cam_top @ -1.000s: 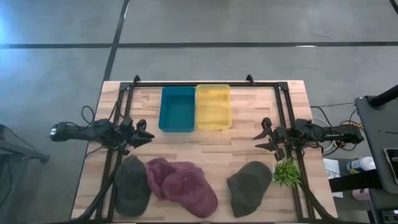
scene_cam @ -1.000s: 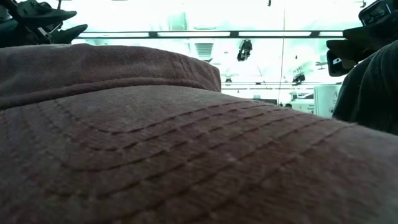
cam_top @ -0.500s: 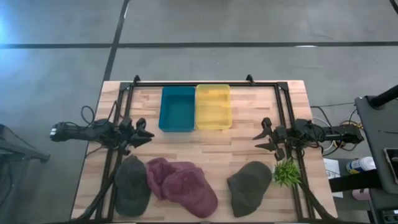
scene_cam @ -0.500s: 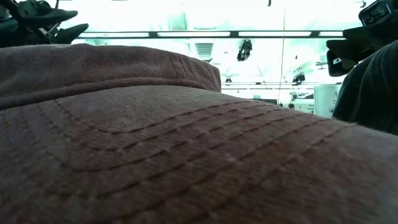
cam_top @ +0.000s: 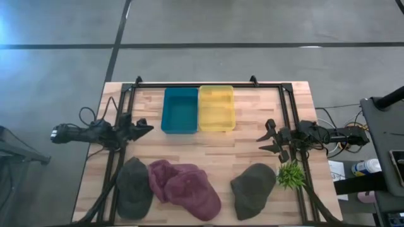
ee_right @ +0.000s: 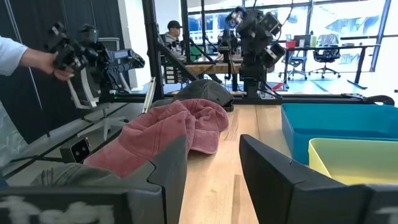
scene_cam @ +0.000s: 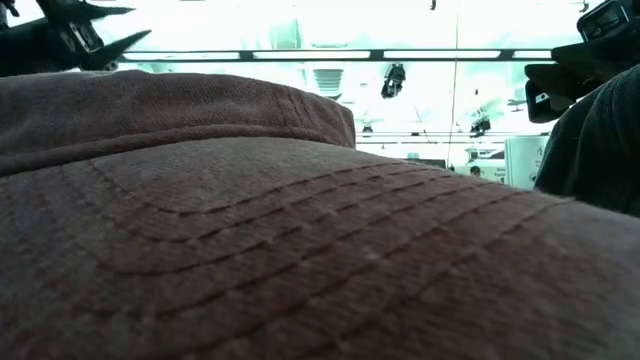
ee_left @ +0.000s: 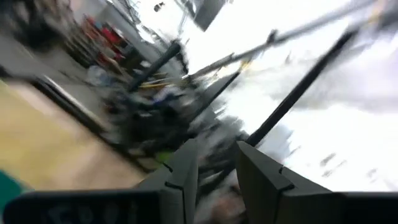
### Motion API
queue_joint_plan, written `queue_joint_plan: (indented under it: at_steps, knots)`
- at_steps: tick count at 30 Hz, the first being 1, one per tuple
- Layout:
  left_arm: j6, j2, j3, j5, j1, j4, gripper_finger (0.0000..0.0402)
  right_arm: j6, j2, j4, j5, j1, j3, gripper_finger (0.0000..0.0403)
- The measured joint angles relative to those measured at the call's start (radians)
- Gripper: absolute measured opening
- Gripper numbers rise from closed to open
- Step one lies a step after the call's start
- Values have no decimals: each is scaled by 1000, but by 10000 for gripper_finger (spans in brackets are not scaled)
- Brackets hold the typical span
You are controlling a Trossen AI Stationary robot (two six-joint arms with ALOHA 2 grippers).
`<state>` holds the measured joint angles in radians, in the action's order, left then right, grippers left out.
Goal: Pick & Place hat
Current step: Put the top pink cap into the blue bin
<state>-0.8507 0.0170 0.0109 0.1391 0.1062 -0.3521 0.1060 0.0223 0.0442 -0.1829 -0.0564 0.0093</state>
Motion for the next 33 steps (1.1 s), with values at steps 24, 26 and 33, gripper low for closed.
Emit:
queue_joint_plan:
  at_steps: [24,26,33]
  knots:
    - [-157,37,26,504,0,-33,101,755,25,539,542,0,1,144]
    - [-163,65,30,526,-1,-50,101,860,52,510,581,0,1,144]
    - [-154,180,81,366,0,-152,101,893,191,511,524,0,0,144]
